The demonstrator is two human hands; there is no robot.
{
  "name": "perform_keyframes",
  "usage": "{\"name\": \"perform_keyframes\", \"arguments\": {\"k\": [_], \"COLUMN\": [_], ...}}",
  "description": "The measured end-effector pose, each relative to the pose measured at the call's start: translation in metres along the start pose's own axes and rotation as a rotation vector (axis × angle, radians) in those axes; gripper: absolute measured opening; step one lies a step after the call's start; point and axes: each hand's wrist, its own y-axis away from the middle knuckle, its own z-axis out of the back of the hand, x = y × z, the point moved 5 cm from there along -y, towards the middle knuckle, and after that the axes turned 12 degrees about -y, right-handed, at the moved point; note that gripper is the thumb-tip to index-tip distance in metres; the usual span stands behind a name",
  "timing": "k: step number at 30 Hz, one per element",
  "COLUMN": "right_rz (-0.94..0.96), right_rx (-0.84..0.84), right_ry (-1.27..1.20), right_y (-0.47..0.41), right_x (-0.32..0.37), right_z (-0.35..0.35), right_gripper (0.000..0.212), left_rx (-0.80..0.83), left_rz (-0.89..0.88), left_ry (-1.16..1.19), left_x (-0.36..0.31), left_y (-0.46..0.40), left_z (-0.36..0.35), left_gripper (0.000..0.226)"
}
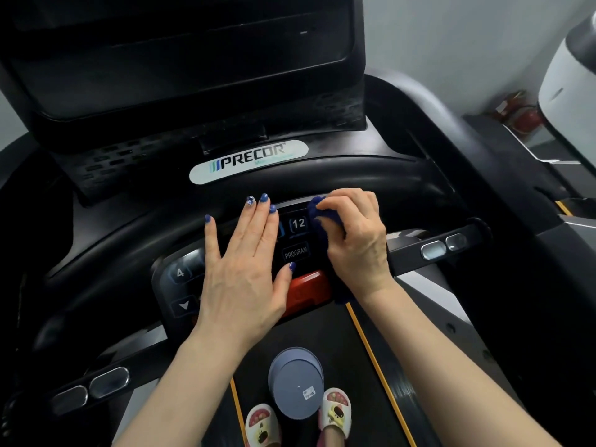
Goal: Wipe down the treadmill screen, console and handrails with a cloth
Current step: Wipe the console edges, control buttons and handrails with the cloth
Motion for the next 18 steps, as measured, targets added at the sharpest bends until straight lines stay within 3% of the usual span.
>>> {"name": "perform_keyframes", "arguments": {"k": [4,9,18], "right_rz": [-0.098,0.052,-0.017], "right_rx": [-0.118,0.013,0.025], "right_ry": [-0.005,0.0,-0.05], "right_y": [0.002,-0.007,-0.008], "right_x": [-0.016,-0.027,-0.048], "right_z": [0.021,0.024,0.043], "right_gripper": [0.01,0.003,0.007], "left_rx": [-0.005,0.019,0.02], "left_rz": [-0.019,-0.044,-0.032], "left_ry": [-0.005,-0.021,-0.028], "left_x": [-0.011,-0.025,-0.025], "left_y": [-0.004,-0.008,-0.008], "left_z": [0.004,-0.003,-0.005], "left_gripper": [0.076,0.074,0.073]}}
